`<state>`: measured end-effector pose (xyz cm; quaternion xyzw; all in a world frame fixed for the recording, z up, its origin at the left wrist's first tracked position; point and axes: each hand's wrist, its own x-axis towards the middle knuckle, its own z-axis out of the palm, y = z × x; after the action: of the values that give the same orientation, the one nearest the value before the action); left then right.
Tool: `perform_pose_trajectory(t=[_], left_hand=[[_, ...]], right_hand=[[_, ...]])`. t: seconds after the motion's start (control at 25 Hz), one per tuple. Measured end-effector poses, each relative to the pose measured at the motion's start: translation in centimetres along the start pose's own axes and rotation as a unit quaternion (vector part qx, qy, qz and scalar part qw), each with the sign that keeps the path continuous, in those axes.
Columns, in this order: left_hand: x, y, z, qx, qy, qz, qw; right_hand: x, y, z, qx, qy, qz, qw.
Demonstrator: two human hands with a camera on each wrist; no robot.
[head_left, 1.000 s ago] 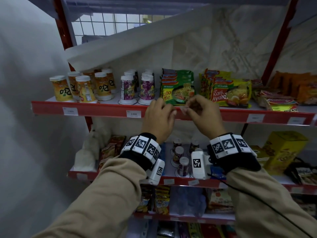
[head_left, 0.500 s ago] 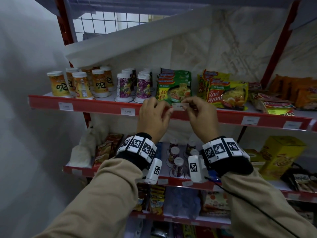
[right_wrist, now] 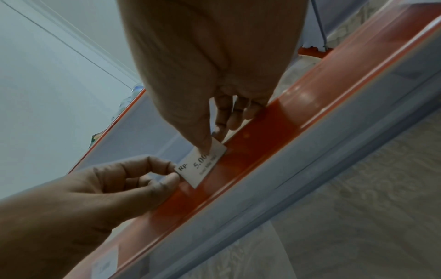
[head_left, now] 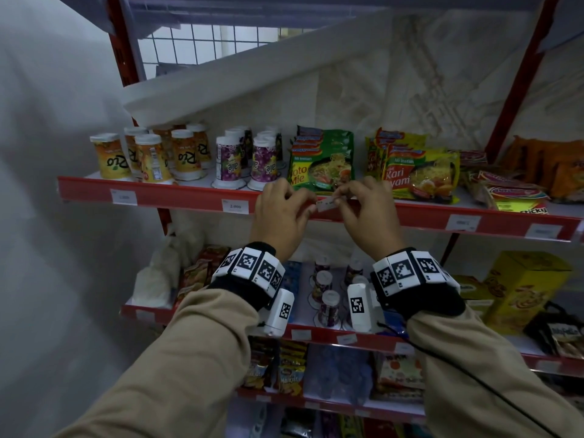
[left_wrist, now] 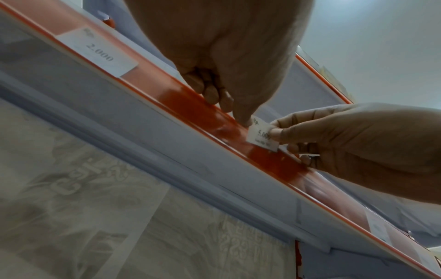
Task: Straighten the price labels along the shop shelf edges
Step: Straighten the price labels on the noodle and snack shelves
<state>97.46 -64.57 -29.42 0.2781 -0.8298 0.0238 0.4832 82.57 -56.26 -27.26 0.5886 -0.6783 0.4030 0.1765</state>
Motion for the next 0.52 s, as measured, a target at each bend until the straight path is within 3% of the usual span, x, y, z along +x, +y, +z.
perform_pose_trajectory(t=[0.28, 0.52], left_hand=[[0.3, 0.3, -0.3, 0.042, -0.03, 0.011, 0.999], [0.4, 0.4, -1.0, 0.059, -0.083, 0.016, 0.995]], right_hand=[[-0.1, 0.3, -0.9, -0.022, -0.054, -0.045, 0.997], [-0.2, 0.2, -0.9, -0.042, -0.075, -0.04, 0.996]])
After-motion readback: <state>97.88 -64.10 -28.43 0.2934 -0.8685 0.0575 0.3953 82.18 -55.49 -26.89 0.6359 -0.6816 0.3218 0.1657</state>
